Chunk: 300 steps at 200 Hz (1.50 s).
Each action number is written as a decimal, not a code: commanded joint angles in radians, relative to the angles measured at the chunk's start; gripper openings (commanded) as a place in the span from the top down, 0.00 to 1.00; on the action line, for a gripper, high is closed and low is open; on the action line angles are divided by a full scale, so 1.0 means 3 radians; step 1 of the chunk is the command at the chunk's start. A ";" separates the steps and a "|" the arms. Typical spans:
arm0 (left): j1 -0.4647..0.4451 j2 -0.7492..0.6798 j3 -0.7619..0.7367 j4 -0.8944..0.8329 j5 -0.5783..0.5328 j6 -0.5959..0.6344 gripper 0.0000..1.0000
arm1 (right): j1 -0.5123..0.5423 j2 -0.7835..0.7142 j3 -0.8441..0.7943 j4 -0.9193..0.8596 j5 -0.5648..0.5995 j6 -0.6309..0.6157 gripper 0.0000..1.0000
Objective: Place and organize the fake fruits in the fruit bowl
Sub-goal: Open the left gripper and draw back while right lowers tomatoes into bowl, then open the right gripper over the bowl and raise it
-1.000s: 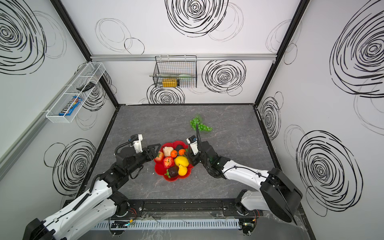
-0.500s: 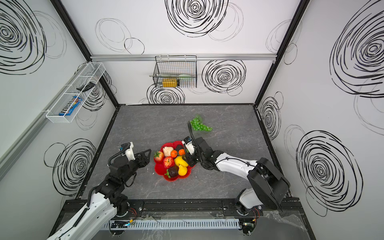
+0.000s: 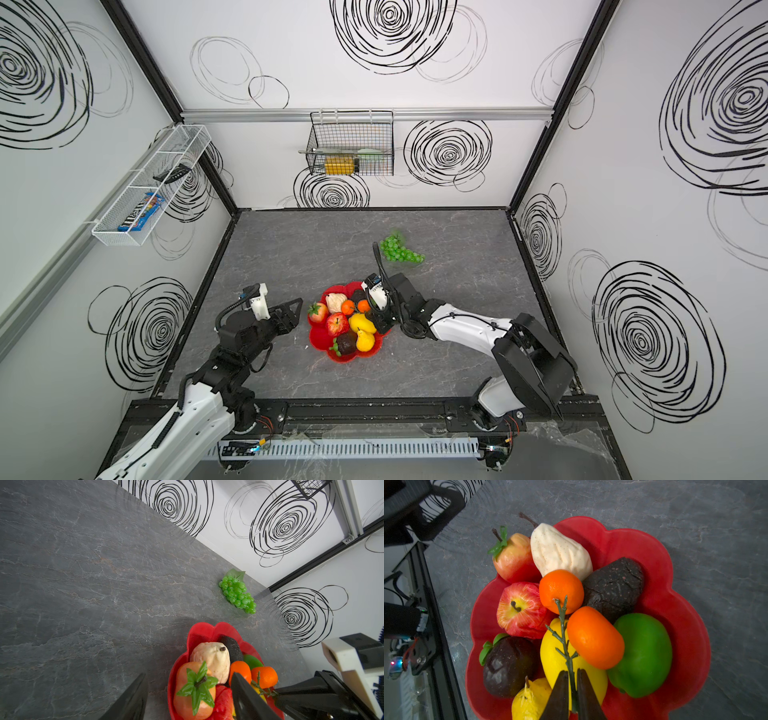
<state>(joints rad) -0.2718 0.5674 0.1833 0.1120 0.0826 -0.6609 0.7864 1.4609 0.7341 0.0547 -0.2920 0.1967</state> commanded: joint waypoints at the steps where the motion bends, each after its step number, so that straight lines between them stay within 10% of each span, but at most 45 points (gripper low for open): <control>1: 0.0037 0.0008 -0.0040 0.0200 0.0045 0.0040 0.33 | -0.0018 -0.0025 0.0119 -0.0088 -0.0097 0.0076 1.00; 125: 0.0083 -0.0072 -0.0083 0.0210 0.0094 0.0030 0.32 | -0.0542 0.0138 0.0604 -0.0310 -0.0822 0.0416 1.00; 300: 0.0144 -0.0020 -0.0107 0.0267 0.0163 0.0020 0.31 | -0.0581 0.0918 0.0997 -0.0282 -0.0857 0.0817 0.94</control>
<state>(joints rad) -0.2401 0.5583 0.1574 0.1368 0.1173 -0.6613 0.6163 1.7241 1.0019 -0.0395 -0.5499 0.4255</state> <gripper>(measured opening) 0.688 0.050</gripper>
